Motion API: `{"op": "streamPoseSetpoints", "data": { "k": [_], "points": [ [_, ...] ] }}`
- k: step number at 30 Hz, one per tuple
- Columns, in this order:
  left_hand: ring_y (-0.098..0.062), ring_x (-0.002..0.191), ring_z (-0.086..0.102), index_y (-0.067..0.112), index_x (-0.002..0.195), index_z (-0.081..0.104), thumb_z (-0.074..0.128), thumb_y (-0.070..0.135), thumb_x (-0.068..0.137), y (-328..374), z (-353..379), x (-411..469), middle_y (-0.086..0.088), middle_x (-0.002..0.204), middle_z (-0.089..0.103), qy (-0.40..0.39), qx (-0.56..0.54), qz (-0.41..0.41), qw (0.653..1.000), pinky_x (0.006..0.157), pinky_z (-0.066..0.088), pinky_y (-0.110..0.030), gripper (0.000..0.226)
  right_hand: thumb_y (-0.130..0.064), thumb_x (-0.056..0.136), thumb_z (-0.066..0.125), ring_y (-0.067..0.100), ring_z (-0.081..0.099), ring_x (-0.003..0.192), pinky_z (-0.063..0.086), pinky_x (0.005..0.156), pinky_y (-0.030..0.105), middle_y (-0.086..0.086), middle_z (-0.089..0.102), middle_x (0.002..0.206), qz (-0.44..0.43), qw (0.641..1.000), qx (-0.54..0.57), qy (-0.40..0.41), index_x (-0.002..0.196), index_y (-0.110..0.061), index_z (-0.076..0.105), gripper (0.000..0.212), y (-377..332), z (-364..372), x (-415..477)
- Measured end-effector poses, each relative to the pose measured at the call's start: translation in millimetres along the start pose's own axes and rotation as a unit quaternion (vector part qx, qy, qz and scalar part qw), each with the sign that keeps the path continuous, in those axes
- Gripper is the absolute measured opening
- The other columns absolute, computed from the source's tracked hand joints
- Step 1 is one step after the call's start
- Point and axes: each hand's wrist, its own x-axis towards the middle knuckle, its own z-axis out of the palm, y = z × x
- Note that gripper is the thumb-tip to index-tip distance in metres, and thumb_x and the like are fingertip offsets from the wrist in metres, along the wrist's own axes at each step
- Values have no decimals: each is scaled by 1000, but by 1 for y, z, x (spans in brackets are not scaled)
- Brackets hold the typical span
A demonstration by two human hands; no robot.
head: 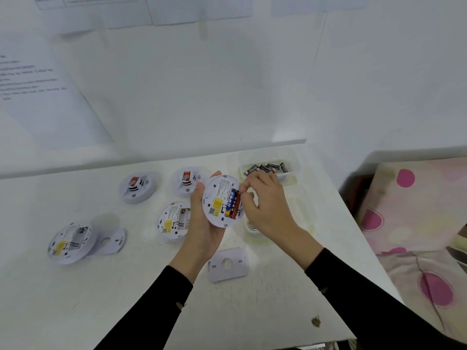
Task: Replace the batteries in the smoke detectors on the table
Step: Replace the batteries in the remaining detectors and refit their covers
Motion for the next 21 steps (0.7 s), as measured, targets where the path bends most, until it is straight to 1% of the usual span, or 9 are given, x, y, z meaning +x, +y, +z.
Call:
{"op": "streamPoseSetpoints", "data": {
  "k": [4, 7, 10, 13, 15, 16, 18, 19, 21],
  "points": [
    [-17, 91, 69, 22, 118, 60, 29, 45, 102, -3, 3, 2, -2, 100, 74, 19, -5, 13, 1000, 74, 60, -33, 42, -24, 84, 44, 14, 39, 93, 37, 84, 33, -3, 52, 95, 28, 999, 6, -15, 83, -12, 57, 18, 0, 4, 5],
    [-18, 91, 70, 23, 116, 62, 29, 46, 103, -4, 2, 3, -3, 100, 74, 21, -12, 8, 1000, 74, 60, -33, 43, -30, 80, 49, 11, 38, 94, 33, 85, 18, -5, 48, 94, 33, 998, 37, -31, 79, -13, 55, 17, 0, 3, 4],
    [-22, 96, 67, 22, 121, 61, 30, 48, 102, -5, 0, 6, -6, 104, 73, 26, -15, 2, 1000, 80, 58, -35, 44, -23, 84, 60, 12, 42, 93, 34, 84, 15, -2, 49, 92, 2, 998, 48, -30, 77, -12, 53, 16, 1, 1, 3],
    [-24, 99, 65, 20, 124, 60, 33, 51, 101, -5, -1, 9, -8, 105, 71, 33, -33, 1, 999, 88, 51, -40, 47, -17, 90, 63, 1, 45, 81, 36, 72, 12, -3, 53, 86, -8, 995, 75, -67, 81, -14, 52, 15, -1, -7, 2],
    [-24, 101, 63, 21, 123, 62, 33, 52, 101, -6, 0, 12, -8, 106, 71, 31, -36, 1, 999, 95, 46, -44, 48, -15, 93, 61, 2, 49, 71, 40, 64, 14, -4, 57, 81, 14, 988, 115, -105, 85, -12, 52, 12, -3, -13, 4],
    [-24, 102, 64, 22, 119, 65, 33, 52, 101, -6, -1, 12, -7, 107, 71, 31, -38, 3, 999, 98, 44, -47, 48, -14, 93, 60, 3, 52, 70, 45, 64, 19, -4, 59, 80, 33, 983, 147, -105, 89, -11, 53, 9, -4, -16, 6],
    [-22, 99, 67, 27, 105, 74, 32, 50, 102, -8, -2, 13, -3, 104, 73, 32, -44, 8, 998, 104, 40, -51, 48, -13, 93, 60, 8, 58, 75, 50, 73, 30, -8, 61, 82, 88, 972, 214, -50, 95, -13, 56, 5, 2, -26, 12],
    [-22, 99, 68, 29, 101, 76, 32, 49, 102, -8, -4, 13, -1, 103, 74, 39, -47, 8, 998, 106, 39, -52, 48, -13, 93, 61, 8, 59, 76, 51, 76, 32, -12, 63, 81, 120, 965, 231, -22, 95, -16, 58, 4, 8, -31, 14],
    [-24, 104, 66, 28, 107, 72, 34, 50, 101, -7, -8, 13, -1, 106, 74, 53, -59, 5, 997, 109, 38, -56, 44, -15, 92, 62, 6, 58, 70, 51, 72, 30, -16, 65, 73, 163, 968, 189, -13, 90, -18, 61, 4, 26, -39, 17]
  ]
}}
